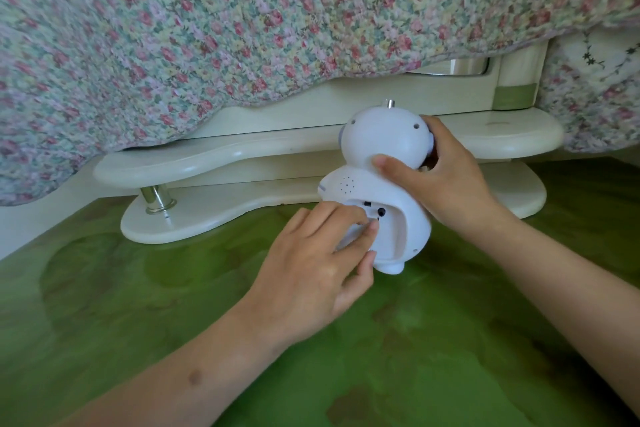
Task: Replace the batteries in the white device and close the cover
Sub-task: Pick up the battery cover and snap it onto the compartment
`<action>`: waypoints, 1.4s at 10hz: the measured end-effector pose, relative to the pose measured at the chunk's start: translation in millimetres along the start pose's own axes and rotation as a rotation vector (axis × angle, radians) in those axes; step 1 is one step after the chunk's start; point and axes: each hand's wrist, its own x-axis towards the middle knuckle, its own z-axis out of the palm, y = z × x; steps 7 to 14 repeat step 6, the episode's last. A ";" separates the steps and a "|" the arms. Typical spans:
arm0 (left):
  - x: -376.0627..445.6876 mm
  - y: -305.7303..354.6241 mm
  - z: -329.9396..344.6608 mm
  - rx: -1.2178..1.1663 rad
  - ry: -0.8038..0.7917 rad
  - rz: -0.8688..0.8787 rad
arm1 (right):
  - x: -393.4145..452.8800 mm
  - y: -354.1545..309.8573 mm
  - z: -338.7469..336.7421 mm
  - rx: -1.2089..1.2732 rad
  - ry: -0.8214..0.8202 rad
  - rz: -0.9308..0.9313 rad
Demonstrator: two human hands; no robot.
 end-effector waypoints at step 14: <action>-28.1 -76.0 36.0 0.128 -0.408 -1.067 | -23.3 -20.2 -14.0 -0.095 -0.303 -0.084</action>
